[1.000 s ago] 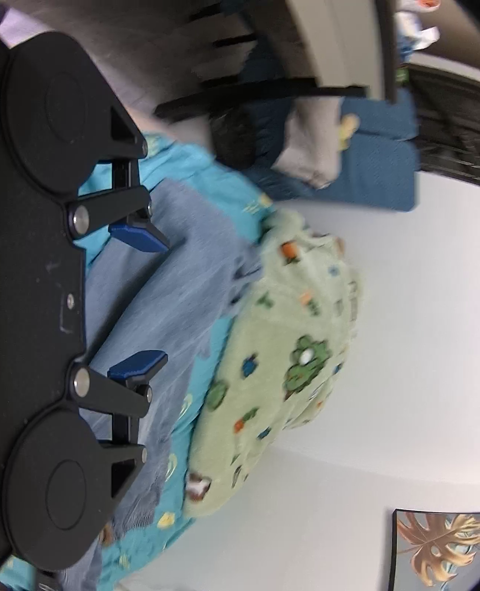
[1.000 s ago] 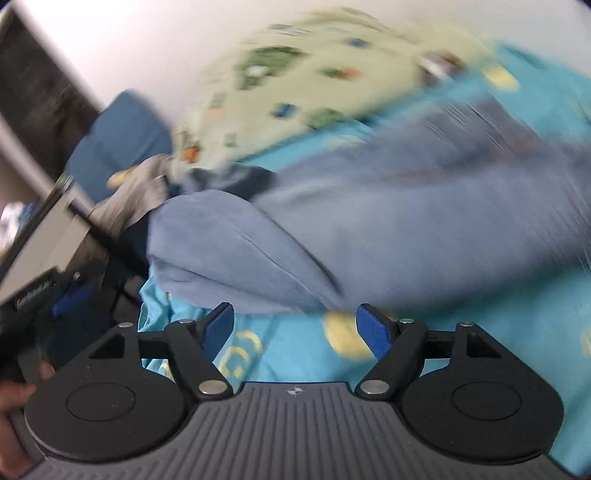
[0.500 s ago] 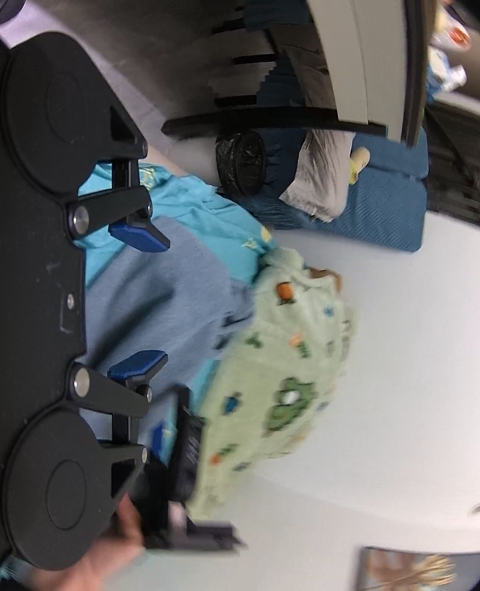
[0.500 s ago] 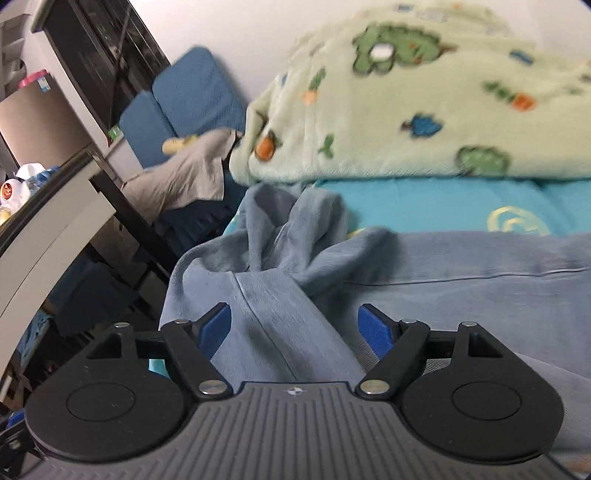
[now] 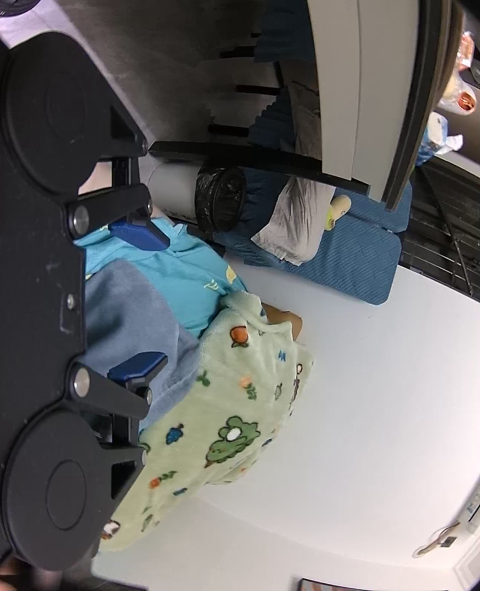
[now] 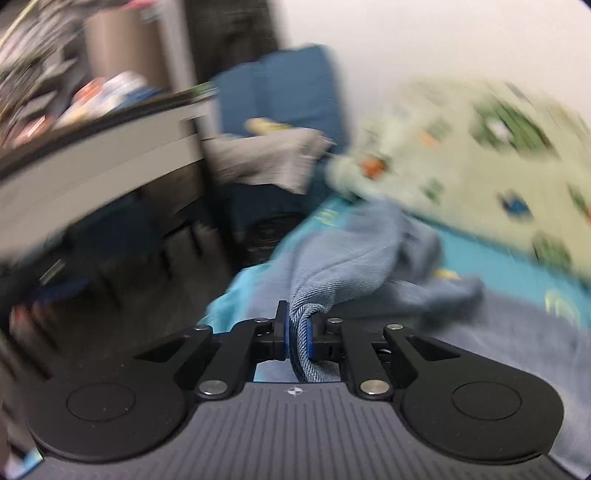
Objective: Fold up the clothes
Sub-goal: 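Carry the waistband over the jeans legs toward the left gripper and release, then grasp a jeans leg end with the left gripper and lift it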
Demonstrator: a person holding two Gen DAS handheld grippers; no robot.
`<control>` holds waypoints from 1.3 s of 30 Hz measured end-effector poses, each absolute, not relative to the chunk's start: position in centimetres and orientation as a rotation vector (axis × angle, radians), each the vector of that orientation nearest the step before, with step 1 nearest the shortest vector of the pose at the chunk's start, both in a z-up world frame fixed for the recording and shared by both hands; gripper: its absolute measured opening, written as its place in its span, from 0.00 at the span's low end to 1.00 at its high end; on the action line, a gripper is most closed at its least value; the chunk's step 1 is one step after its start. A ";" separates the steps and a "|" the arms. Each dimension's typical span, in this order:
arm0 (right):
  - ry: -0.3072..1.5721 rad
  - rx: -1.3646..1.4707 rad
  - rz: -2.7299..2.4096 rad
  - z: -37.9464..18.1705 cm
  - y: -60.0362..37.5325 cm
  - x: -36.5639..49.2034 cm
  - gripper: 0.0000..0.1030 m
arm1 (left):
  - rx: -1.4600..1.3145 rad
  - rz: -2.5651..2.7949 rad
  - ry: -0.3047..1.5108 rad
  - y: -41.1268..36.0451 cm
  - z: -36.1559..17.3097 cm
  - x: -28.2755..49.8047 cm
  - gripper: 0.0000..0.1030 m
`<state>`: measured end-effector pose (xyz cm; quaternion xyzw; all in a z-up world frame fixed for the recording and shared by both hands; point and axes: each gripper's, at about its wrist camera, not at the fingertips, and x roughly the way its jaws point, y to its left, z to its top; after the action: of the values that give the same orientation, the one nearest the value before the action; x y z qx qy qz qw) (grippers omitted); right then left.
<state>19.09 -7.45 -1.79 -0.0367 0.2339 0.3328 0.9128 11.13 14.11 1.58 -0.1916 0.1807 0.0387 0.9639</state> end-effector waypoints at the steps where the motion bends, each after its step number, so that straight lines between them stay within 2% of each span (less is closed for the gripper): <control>1: 0.468 -0.142 0.713 -1.7 -6.5 17.6 0.08 | -0.402 0.058 0.374 14.2 1.6 11.1 0.57; 8: 0.512 -0.472 0.826 -6.2 -2.7 10.4 0.09 | -0.356 -0.011 0.417 13.6 1.5 11.2 0.57; 13: 0.578 -0.508 0.826 -9.2 -2.0 8.2 0.13 | -0.335 -0.054 0.455 12.7 0.7 11.8 0.57; 16: 0.604 -0.488 0.818 -9.5 -2.0 7.6 0.23 | -0.314 -0.078 0.474 11.9 0.2 12.1 0.57; 18: 0.608 -0.460 0.816 -9.1 -2.8 7.1 0.37 | -0.300 -0.095 0.487 11.3 -0.2 12.4 0.57; 20: 0.620 -0.416 0.815 -8.4 -4.0 6.3 0.45 | -0.285 -0.111 0.500 10.7 -0.6 12.6 0.57; 32: 0.606 -0.040 0.486 -3.4 -15.4 3.1 0.45 | -0.193 -0.153 0.522 7.4 -1.4 12.8 0.57; 39: 0.641 0.201 0.198 -4.5 -21.6 6.9 0.45 | -0.171 -0.158 0.542 4.8 -1.6 13.6 0.57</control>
<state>6.92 -21.65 -4.52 0.0987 0.3138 0.0967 0.9394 13.63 4.84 -1.56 -0.0842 0.2670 -0.0780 0.9568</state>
